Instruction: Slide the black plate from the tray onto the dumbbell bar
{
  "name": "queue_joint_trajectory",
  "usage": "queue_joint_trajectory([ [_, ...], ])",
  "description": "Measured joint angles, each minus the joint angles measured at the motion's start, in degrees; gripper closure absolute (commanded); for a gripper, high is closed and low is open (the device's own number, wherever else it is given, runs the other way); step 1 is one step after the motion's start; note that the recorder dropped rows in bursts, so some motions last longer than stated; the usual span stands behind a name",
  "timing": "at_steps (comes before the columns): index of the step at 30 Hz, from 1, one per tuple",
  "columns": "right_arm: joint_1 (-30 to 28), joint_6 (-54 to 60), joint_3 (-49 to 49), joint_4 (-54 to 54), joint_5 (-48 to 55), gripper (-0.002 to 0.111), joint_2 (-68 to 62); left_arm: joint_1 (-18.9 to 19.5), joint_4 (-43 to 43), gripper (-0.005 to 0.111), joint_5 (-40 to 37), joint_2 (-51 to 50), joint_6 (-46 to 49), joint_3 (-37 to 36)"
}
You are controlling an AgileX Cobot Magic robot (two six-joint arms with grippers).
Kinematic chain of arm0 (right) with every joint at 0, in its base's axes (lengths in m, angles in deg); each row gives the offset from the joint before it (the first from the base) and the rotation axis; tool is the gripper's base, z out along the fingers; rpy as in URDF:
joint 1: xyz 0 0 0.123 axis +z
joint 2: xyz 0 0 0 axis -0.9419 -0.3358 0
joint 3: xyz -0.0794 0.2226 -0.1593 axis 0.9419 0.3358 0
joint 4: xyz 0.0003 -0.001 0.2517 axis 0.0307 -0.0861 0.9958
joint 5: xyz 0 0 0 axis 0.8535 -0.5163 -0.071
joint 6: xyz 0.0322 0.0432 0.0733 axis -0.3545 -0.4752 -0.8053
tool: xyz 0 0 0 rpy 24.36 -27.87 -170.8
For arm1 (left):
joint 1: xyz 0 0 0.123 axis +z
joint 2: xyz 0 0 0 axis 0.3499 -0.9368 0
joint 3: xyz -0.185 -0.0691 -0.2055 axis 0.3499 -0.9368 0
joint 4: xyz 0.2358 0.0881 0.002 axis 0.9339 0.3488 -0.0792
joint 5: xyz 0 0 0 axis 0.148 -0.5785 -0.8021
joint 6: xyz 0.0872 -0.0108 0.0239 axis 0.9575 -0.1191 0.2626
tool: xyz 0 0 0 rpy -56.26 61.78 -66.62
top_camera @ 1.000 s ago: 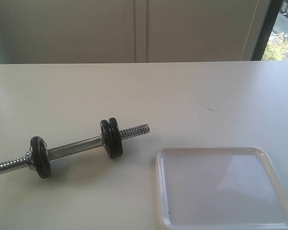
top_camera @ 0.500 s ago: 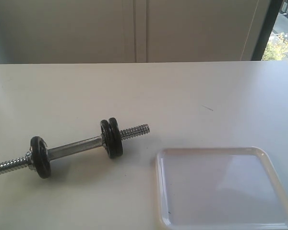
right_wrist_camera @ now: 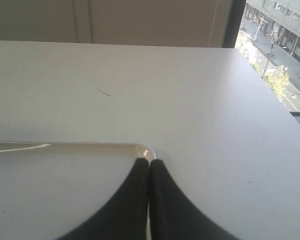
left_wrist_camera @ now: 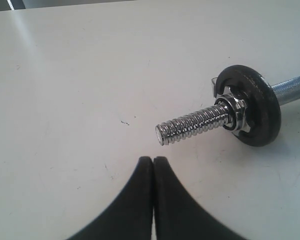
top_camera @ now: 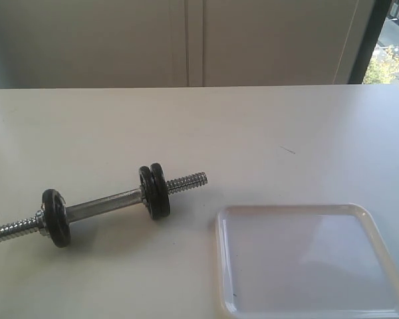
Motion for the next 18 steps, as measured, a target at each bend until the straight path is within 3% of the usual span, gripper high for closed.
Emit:
queue_joint_trajectory([
  [18, 0.0, -2.6, 0.0, 0.0, 0.0, 0.108, 0.0, 0.0, 0.0, 0.107, 0.0, 0.0, 0.0, 0.0],
])
